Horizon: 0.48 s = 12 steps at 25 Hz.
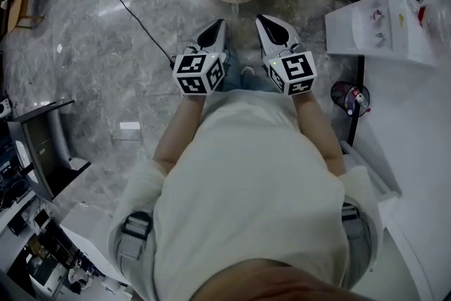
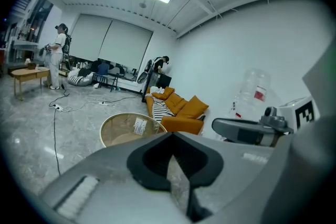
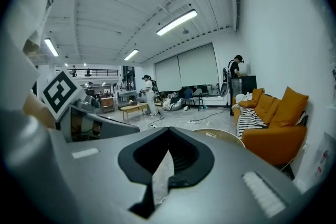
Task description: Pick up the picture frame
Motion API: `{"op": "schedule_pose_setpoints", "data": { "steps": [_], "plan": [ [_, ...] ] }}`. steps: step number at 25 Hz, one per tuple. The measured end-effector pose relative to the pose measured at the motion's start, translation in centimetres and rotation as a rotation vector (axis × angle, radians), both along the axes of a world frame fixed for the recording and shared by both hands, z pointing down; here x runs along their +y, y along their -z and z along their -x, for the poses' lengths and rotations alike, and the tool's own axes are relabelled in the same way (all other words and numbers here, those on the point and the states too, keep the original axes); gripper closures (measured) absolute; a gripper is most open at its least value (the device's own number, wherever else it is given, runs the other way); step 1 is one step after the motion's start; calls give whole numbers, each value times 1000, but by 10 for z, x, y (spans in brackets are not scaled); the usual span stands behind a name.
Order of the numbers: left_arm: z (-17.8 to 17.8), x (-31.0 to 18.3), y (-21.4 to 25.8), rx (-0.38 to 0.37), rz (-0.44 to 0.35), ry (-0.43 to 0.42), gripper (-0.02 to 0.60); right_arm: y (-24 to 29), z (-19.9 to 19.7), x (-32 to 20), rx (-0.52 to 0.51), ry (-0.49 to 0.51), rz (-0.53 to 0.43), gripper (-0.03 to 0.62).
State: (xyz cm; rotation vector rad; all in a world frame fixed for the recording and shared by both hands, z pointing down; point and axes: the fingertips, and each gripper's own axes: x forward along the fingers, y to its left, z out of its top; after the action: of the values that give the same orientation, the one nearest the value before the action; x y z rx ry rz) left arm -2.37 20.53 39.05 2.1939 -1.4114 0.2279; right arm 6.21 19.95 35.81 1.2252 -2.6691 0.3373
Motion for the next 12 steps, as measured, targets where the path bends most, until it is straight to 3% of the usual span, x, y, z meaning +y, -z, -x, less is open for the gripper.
{"op": "schedule_pose_setpoints", "data": {
  "steps": [12],
  "plan": [
    [10, -87, -8, 20, 20, -35, 580, -12, 11, -74, 29, 3, 36, 594]
  ]
}}
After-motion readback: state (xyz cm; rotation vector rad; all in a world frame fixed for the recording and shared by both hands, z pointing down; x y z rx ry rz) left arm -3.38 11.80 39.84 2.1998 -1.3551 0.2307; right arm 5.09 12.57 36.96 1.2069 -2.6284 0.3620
